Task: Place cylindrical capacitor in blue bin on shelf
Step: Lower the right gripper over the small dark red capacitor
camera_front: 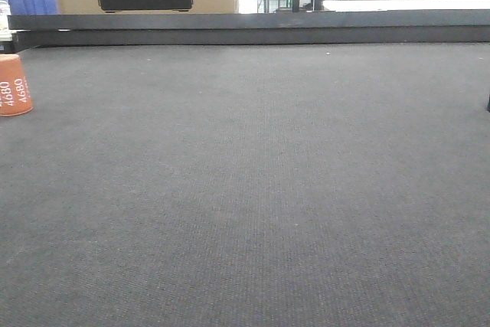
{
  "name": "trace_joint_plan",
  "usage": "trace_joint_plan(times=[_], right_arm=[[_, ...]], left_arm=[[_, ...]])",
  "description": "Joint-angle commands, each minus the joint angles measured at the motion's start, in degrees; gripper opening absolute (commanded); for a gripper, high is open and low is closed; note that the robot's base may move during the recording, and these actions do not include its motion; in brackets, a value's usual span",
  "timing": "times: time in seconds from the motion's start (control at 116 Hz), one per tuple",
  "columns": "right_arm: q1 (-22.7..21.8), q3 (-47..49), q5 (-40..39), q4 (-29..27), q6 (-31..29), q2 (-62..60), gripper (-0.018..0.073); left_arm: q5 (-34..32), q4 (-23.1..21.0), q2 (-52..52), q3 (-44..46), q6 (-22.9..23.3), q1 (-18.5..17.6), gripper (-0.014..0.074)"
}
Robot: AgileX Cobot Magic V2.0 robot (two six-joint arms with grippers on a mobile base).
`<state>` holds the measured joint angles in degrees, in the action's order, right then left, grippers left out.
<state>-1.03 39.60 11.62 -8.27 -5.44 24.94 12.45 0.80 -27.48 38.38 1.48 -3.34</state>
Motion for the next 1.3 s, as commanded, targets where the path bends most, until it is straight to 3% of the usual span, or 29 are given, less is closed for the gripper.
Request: trace_joint_plan(times=[0.0,0.311,0.388,0.457,0.604,0.673,0.932,1.027,1.191,1.295], right_arm=[[-0.24,1.22,0.18,0.02,-0.29,5.3,-0.0159],[-0.24,1.22,0.44,0.02,-0.29,16.12,-0.0158],[-0.24,1.22,0.56,0.02,-0.29,17.37,-0.012],[-0.24,1.22,0.56,0.02,-0.29,18.53,0.0007],[-0.24,1.22,-0.08,0.02,-0.29,20.75,0.0455],[-0.24,1.22,-0.1,0.02,-0.29,21.6,0.058],[-0.24,-1.7,-2.0,0.42,-0.29,28.22,0.0569],[-0.24,-5.15,-10.33,2.94,-0.29,32.52,0.0569],[-1.87,-11.21,-31.79,2.95,-0.29,41.05,0.0569],[-3.81,-12.07,-41.11,2.27,-0.29,48.29,0.0569]], left_arm=[[0.31,-0.45,-2.63,0.58,0.28,0.08,0.051],[0.31,-0.35,-3.82,0.58,0.28,-2.66,0.0532],[0.58,-0.35,-3.82,0.58,0.28,-2.7,0.0532],[0.86,-0.35,-3.82,0.58,0.28,-2.7,0.0532],[1.56,-0.35,-3.82,0.58,0.28,-3.64,0.0532],[1.78,-0.35,-3.82,0.58,0.28,-4.64,0.0532],[1.44,-0.35,-3.82,0.58,0.28,-6.12,0.0532],[1.32,-0.35,-3.82,0.58,0.28,-6.12,0.0532],[1.32,-0.35,-3.82,0.58,0.28,-6.12,0.0532],[1.21,-0.23,-3.82,0.58,0.28,-6.12,0.0532]])
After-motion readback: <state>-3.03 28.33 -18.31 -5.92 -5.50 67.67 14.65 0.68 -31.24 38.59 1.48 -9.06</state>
